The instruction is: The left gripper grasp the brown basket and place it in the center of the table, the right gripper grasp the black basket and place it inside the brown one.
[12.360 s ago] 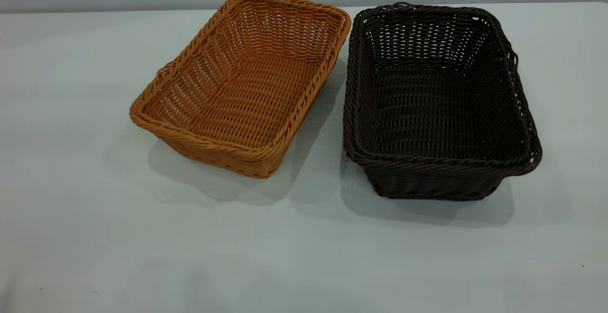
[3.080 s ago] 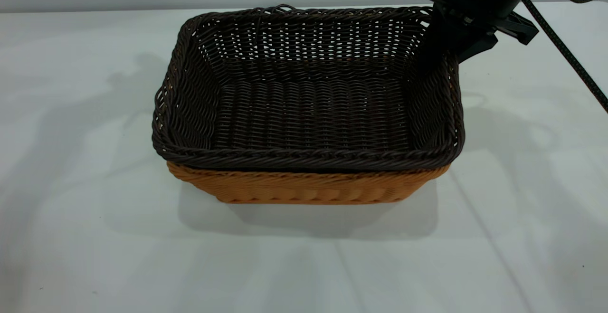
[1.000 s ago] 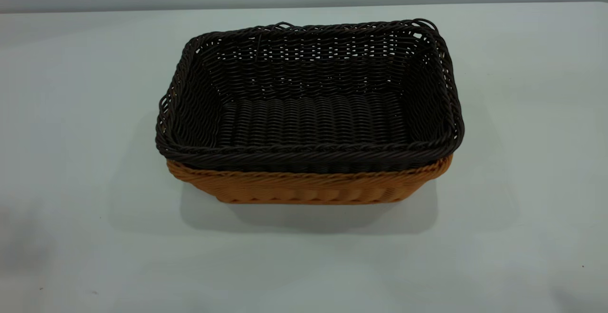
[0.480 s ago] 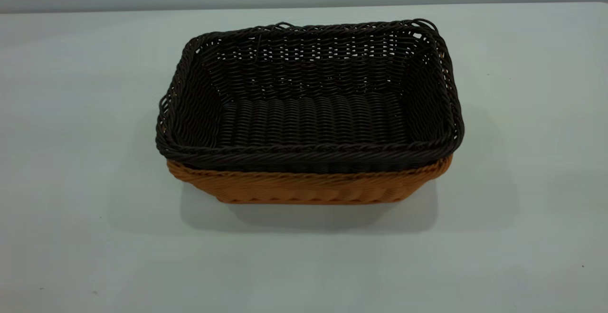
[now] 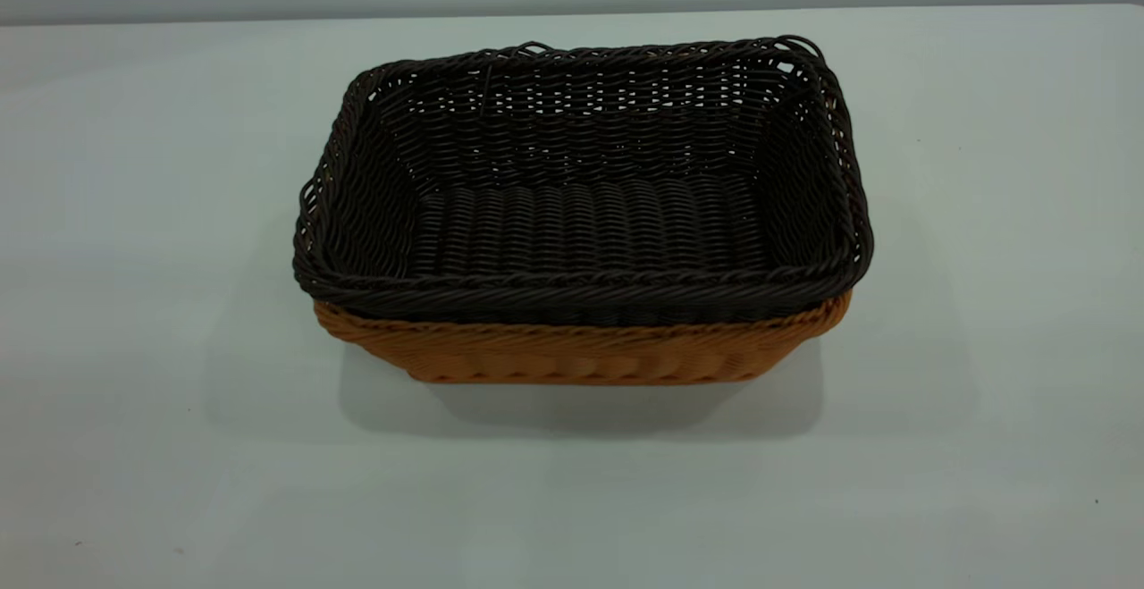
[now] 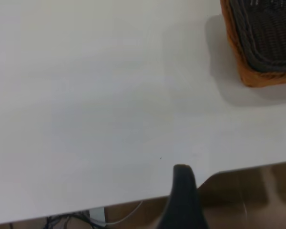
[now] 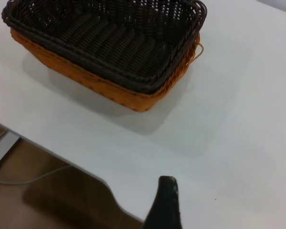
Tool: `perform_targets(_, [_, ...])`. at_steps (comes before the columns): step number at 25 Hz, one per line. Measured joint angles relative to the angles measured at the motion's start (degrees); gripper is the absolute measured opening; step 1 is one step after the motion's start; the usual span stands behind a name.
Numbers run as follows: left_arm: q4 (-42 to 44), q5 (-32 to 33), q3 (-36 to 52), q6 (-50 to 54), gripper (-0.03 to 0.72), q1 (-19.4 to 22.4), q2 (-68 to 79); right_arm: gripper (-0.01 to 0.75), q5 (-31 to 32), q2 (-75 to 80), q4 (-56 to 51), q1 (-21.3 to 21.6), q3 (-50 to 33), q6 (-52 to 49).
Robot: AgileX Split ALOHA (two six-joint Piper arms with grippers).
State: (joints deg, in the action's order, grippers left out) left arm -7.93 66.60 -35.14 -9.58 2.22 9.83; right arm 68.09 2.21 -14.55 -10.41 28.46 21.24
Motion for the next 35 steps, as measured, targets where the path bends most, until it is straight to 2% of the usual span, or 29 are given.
perform_targets(11, [-0.05, -1.89, 6.78, -0.06, 0.519, 0.00, -7.22, 0.593, -1.87, -3.11, -0.27, 0.00, -0.83, 0.05])
perform_targets(32, [-0.01, -2.73, 7.03, -0.11, 0.519, 0.00, -7.71, 0.593, -1.92, -3.11, -1.15, 0.00, -0.83, 0.05])
perform_targets(35, [0.81, -2.73, 7.03, -0.16, 0.519, -1.59, -7.91, 0.593, -1.92, -3.11, -1.19, 0.00, -0.83, 0.05])
